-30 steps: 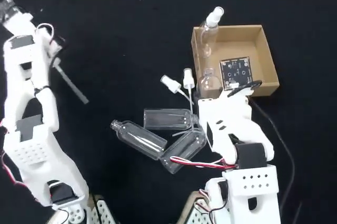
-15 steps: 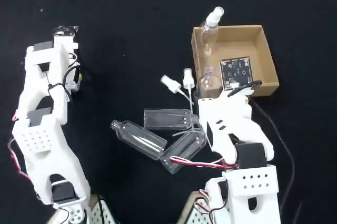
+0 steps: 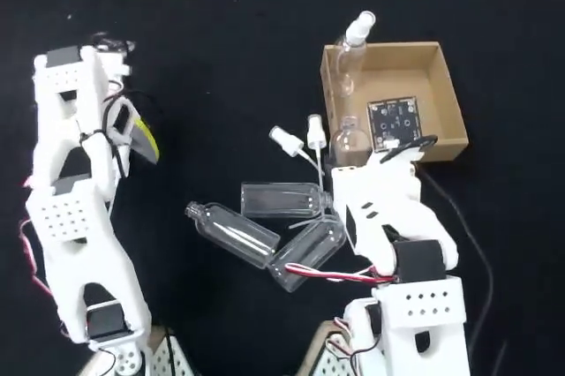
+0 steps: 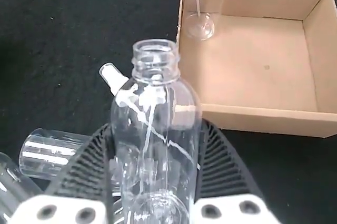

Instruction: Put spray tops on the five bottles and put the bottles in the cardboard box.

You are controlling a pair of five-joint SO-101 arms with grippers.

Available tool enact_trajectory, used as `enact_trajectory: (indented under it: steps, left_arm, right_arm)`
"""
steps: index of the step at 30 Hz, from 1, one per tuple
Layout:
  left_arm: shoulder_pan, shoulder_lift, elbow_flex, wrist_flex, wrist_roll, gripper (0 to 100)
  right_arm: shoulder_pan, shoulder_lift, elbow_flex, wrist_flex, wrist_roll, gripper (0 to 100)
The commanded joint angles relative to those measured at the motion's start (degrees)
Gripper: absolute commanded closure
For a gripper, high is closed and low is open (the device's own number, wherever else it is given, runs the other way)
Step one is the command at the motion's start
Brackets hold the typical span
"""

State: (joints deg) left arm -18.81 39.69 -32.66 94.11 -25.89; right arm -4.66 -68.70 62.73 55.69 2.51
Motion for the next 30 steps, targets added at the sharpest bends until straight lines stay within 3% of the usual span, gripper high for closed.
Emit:
enact_trajectory:
  steps: [1,12,15,19,21,25,30]
  left_arm:
    - [-2.1,2.7,-6.4,3.0,-5.0,68]
    - [-4.8,9.9,-13.0,3.3,-7.6,70]
    - [-4.1,10.4,-13.4,3.3,-7.6,79]
    - [-1.9,10.5,-13.1,5.2,-7.6,98]
    - [-0.5,10.4,-12.8,6.7,-7.6,95]
    - [0.7,9.1,-13.7,6.8,-7.0,97]
    - [1.5,0.0,-11.3,6.8,-1.8,97]
  right_arm:
    - [-0.3,-1.9,-0.6,-2.4,-0.4,98.8]
    - [-0.2,-1.9,-0.6,-2.5,-0.4,98.8]
    - [-0.2,-1.9,-0.6,-2.5,-0.4,98.8]
    - [-0.2,-1.9,-0.6,-2.5,-0.4,98.8]
    - [-0.2,-1.9,-0.6,-2.5,-0.4,98.8]
    - [-0.2,-1.9,-0.6,-2.5,-0.4,98.8]
    - [-0.3,-1.9,-0.6,-2.5,-0.4,98.8]
